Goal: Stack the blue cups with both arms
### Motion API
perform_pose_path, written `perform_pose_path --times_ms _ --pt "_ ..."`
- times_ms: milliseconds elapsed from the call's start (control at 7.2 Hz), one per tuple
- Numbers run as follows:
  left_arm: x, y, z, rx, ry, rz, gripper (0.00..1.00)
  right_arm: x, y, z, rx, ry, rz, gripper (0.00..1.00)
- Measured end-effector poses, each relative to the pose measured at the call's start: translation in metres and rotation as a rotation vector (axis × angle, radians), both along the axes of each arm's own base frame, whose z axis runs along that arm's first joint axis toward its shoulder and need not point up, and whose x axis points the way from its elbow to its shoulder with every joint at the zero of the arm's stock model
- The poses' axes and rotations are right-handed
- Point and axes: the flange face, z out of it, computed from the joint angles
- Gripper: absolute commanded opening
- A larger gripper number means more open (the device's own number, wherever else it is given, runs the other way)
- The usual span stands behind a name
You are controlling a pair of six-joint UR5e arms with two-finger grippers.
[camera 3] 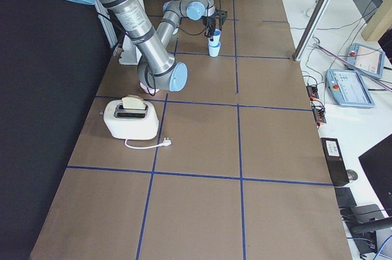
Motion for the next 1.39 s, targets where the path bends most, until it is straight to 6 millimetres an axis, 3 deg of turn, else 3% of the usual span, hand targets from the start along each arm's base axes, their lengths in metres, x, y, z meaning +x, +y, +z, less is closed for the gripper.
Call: perform_pose_path --times_ms 278,417,556,694,972,1111,1389 --pt "0.0 0.0 0.0 0.0 0.0 0.0 1.0 0.003 -0.003 0.002 0.034 0.013 -0.007 1.0" --pt "0.0 0.0 0.0 -0.001 -0.001 0.0 1.0 0.011 -0.011 0.002 0.045 0.011 -0.03 1.0" --pt "0.0 0.0 0.001 -0.002 -0.002 0.001 1.0 0.032 -0.03 0.007 0.044 0.002 -0.08 1.0" --pt "0.0 0.0 0.002 -0.004 -0.005 0.001 1.0 0.069 -0.058 0.026 0.044 -0.007 -0.15 1.0" --pt "0.0 -0.002 0.002 -0.009 -0.011 0.0 1.0 0.166 -0.107 0.093 0.095 -0.008 -0.301 1.0" --pt "0.0 -0.003 0.002 -0.013 -0.011 0.0 1.0 0.218 -0.12 0.136 0.136 0.003 -0.366 1.0" --pt "0.0 -0.003 0.004 -0.037 -0.008 -0.017 1.0 0.331 -0.122 0.245 0.224 0.061 -0.507 1.0"
